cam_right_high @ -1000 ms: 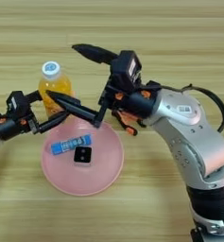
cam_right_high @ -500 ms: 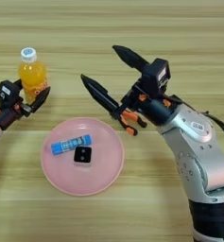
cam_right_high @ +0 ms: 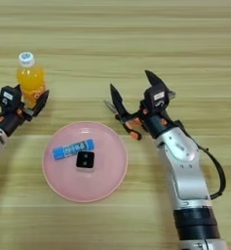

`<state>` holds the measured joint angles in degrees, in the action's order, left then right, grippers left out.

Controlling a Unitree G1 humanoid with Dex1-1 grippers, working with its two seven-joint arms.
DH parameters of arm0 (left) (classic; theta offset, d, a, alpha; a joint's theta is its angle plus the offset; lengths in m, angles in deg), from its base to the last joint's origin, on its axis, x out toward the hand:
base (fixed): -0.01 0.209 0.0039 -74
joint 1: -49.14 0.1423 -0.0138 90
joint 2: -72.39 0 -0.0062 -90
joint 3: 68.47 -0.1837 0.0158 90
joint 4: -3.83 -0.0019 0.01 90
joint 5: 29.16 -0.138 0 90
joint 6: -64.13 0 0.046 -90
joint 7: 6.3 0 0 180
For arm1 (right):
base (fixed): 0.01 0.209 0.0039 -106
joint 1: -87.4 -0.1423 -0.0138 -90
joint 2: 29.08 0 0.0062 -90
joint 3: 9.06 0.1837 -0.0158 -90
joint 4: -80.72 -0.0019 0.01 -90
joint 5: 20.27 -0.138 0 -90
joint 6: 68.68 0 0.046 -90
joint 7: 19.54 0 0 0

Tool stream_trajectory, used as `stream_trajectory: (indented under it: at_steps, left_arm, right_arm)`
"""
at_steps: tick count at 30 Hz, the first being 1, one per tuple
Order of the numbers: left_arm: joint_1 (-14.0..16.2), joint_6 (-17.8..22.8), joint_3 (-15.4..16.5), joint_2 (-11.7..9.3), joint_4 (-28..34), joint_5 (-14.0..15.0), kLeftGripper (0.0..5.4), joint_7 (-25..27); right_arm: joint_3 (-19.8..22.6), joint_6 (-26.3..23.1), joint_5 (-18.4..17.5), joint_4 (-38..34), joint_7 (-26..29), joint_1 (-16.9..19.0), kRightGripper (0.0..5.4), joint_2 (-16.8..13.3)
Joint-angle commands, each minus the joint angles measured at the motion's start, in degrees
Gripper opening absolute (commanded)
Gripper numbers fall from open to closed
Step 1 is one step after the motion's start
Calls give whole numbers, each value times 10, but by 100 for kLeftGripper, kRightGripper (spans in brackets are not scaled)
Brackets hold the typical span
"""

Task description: Move the objects on the table

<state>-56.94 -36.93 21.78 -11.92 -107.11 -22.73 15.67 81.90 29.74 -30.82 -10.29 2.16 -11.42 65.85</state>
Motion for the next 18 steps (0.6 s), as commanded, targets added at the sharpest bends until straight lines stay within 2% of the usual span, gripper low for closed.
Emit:
stream_trajectory:
  at_steps: [1,11,18]
  left_arm:
    - [0,-2,-3,7,-20,-3,336,-1]
    - [13,-12,-13,10,-57,-23,336,-10]
    - [37,-13,-21,12,-56,-32,336,-10]
  right_arm:
    - [7,11,4,12,-4,-21,540,-2]
    - [9,12,2,2,-5,-30,540,-1]
    - [9,16,6,-1,-6,-32,540,-2]
